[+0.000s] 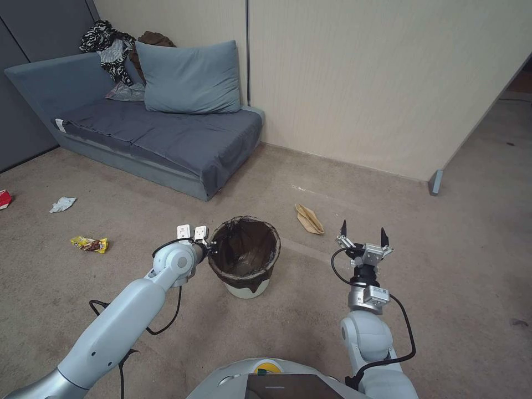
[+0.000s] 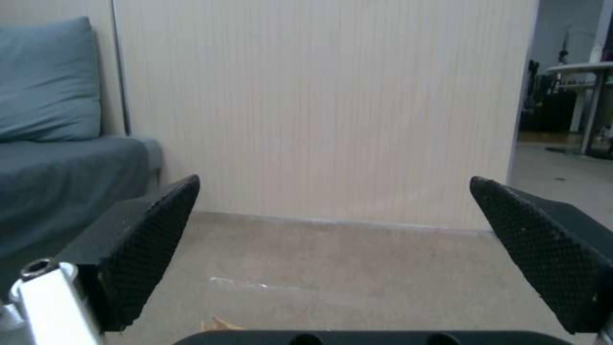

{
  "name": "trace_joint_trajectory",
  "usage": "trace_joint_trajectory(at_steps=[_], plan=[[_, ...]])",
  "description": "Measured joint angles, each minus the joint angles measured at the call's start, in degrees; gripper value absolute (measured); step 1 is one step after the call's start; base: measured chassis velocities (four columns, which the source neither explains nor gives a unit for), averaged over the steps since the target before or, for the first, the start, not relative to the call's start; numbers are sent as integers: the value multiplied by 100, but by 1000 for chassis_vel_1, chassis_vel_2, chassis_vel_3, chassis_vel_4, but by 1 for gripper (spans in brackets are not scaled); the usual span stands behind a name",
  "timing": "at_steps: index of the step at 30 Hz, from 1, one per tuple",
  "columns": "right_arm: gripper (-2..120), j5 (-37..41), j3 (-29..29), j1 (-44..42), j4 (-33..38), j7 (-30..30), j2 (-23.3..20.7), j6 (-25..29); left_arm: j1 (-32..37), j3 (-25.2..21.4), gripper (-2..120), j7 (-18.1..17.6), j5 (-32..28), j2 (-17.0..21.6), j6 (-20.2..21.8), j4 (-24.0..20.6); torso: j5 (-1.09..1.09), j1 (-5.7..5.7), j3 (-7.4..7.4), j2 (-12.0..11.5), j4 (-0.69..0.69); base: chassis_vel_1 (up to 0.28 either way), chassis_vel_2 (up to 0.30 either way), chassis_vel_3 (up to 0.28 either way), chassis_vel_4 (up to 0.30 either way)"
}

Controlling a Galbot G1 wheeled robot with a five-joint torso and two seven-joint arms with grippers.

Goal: Pick up the trash bin, then pick up the garbage from the floor and place it into the trash bin.

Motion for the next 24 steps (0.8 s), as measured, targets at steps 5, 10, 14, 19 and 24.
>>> trace_joint_trajectory(at_steps=[5,10,14,19,24], plan=[[100,63,14,54,-17,28,-42,-4,174,-21,0,534,785,57,-288,-309,-5,0,2,-1,-2,0,0,0,0],[100,131,65,100,-29,48,-88,-3,539,-303,0,818,1318,89,-625,-817,-2,0,1,-1,-1,0,0,0,0],[100,181,109,113,-29,49,-110,-9,893,-668,0,1026,1897,-27,-942,-1133,-1,0,0,-1,-1,0,0,0,0],[100,208,136,128,-23,49,-123,-64,1279,-1117,0,1066,2155,-247,-1117,-1461,-1,0,0,-1,0,0,0,0,0],[100,212,152,162,-20,69,-140,-136,1818,-1473,0,1087,2467,-445,-1357,-1798,1,0,0,-1,-1,0,0,0,0]])
